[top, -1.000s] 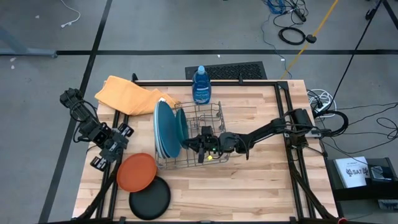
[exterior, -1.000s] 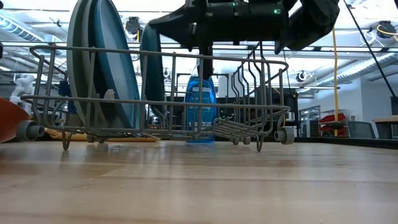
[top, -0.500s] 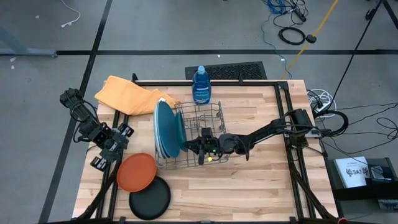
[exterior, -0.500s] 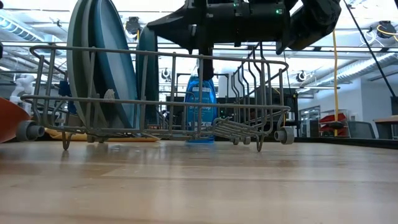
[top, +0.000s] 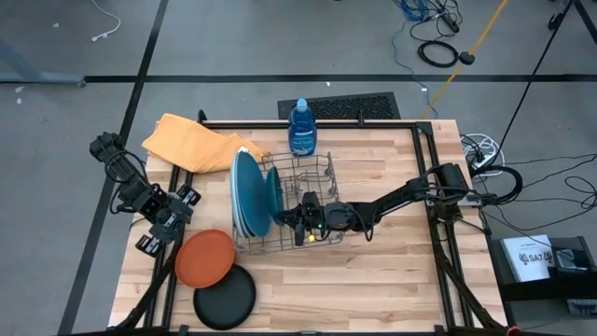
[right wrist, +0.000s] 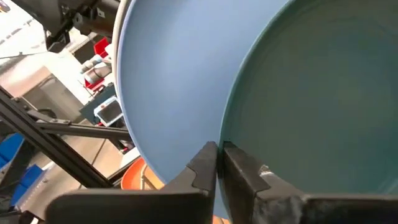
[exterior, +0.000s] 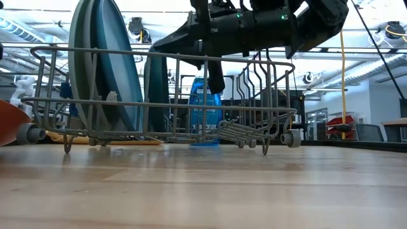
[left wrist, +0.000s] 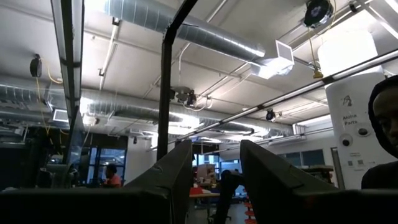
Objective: Sort dishes
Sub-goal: Put the dark green plate in the dish rack, then put the orange plate in the dish rack
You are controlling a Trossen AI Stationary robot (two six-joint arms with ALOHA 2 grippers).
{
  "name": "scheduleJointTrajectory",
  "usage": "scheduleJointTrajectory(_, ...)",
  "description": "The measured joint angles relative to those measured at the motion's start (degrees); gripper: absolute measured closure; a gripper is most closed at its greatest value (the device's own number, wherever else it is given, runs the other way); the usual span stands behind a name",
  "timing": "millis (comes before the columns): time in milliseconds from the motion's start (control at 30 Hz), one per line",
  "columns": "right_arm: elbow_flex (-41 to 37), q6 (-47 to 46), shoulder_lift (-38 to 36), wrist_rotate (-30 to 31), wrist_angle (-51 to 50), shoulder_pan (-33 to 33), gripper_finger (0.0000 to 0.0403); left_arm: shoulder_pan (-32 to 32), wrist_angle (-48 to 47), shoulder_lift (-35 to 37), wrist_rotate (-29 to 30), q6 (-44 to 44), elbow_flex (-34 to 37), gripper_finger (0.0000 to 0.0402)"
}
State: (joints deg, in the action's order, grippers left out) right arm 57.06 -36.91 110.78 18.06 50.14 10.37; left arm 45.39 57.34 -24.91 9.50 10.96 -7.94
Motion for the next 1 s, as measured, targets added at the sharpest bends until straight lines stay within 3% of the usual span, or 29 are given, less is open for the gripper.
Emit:
scheduleJointTrajectory(367,0.56,0.9,0.0,-0.42,-1.21,0.08,0.0258,0.02,0.15,0.0,0.0,0.0,0.0,0.0265)
scheduleJointTrajectory(533,3.43,5.99,0.0,-2.59,-1.1,0.58,0.021,0.02,0.15,0.0,0.0,0.0,0.0,0.0265)
scheduleJointTrajectory(800,12.43,19.36,0.0,-4.81,-5.31,2.6,0.0196,0.0,0.15,0.0,0.01,-0.02,0.0,0.0265)
scheduleJointTrajectory(1000,23.46,29.54,-0.02,-4.21,-21.94,5.38,0.0196,0.02,0.07,0.0,0.01,-0.02,-0.01,0.0265)
